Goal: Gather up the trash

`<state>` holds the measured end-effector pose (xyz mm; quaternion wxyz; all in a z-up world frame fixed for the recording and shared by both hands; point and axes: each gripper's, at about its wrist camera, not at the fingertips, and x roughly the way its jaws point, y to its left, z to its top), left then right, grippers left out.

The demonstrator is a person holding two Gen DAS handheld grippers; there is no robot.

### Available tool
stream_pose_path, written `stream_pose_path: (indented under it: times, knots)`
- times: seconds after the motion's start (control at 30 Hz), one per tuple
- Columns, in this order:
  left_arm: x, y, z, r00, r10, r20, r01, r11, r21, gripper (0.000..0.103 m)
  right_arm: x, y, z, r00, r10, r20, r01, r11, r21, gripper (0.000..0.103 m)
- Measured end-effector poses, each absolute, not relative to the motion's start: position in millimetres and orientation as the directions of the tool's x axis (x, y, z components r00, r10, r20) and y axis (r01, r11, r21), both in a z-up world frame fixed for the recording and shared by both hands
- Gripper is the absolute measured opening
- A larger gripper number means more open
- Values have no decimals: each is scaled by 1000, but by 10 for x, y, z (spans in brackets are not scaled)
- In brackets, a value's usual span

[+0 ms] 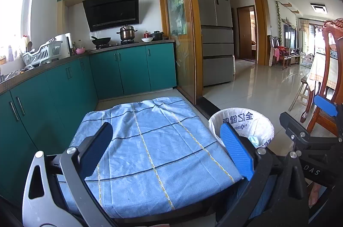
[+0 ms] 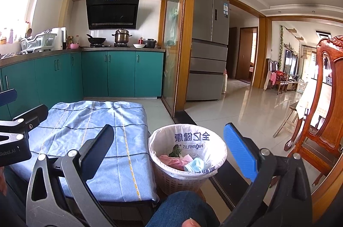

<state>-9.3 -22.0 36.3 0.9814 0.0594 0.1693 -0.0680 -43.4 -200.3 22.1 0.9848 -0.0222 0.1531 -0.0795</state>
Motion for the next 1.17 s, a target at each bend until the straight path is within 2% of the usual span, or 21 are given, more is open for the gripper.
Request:
stream_pose_path:
  times: [0.8, 1.0, 1.13, 1.17]
  knots:
    - [80, -232, 188, 919, -86, -385, 134, 986, 100, 100, -231, -2018, 73, 923, -157, -350, 134, 987, -88, 100]
    - [203, -158, 121, 913, -106, -393, 142, 988, 64, 100, -79, -1979, -8, 913, -138, -384, 113, 990, -89, 100]
    - [458, 34, 29, 904, -64, -423, 92, 995, 46, 100, 86, -1924, -89, 900, -99, -423, 76, 995, -71, 100]
    - [555, 100, -8, 898, -45, -437, 71, 996, 44, 100, 218, -1887, -156, 888, -54, -457, 35, 998, -49, 100]
